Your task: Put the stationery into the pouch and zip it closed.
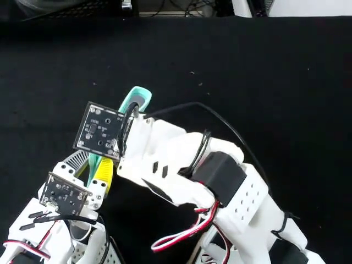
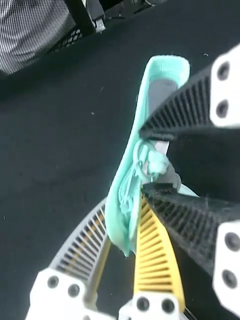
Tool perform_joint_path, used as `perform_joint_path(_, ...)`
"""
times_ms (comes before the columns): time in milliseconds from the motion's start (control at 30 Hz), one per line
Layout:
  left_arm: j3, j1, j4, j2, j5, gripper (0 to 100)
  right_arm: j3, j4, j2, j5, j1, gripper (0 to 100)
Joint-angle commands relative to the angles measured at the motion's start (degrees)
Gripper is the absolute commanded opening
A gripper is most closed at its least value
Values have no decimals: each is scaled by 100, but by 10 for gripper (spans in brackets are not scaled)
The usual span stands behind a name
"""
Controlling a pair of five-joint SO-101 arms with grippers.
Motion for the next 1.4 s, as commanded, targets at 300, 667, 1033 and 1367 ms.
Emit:
perform_joint_path(300,-4,31,-149,26,-9,29,-22,-167,-101,-35,334,25)
perform_joint_path(667,-4,31,-149,26,-9,29,4,-132,-84,-44,334,185)
perform_joint_path(1033,-4,31,-158,26,-9,29,66,-105,-40,88,343,163)
perform_joint_path(1367,-4,22,-149,26,-18,29,488,-818,84,79,316,163)
